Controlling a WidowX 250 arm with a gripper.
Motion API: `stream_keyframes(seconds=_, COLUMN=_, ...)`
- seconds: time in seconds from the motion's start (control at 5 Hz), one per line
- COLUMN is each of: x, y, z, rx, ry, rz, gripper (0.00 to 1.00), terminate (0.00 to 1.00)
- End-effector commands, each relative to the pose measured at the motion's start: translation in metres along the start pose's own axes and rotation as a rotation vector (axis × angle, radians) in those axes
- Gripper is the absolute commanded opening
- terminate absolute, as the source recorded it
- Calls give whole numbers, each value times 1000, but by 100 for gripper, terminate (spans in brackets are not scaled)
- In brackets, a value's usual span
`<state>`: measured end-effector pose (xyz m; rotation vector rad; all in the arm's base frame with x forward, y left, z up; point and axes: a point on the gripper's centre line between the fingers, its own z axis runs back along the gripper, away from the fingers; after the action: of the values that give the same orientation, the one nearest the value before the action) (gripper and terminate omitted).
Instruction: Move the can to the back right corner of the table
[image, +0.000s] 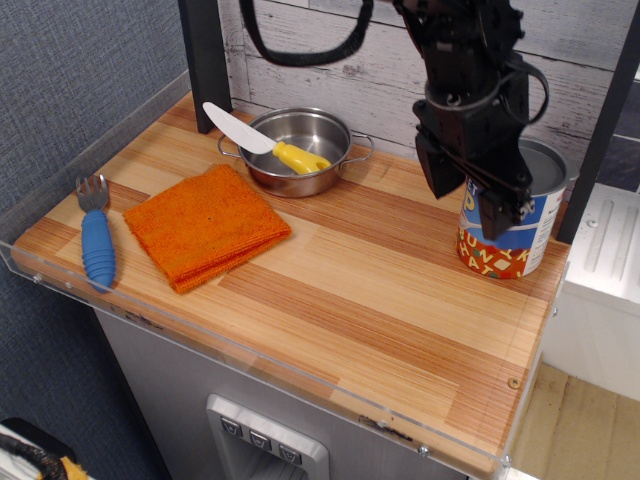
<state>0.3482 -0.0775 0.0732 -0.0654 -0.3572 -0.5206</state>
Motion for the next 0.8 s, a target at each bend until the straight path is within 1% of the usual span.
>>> stream_keyframes(seconds=0.0, x=-17, y=31, z=56, rx=144, ry=29, rz=102, gripper=100, terminate=0)
stream_keyframes(seconds=0.2, x=-46, y=48, z=80, rx=195, ry=97, rz=180, gripper=100, terminate=0)
stream_keyframes(seconds=0.4, x=-67, y=67, z=96, rx=212, ry=138, rz=268, gripper=100, terminate=0)
stream_keyframes(seconds=0.6, x=-89, y=88, z=108, rx=257, ry=152, rz=479, gripper=100, terminate=0)
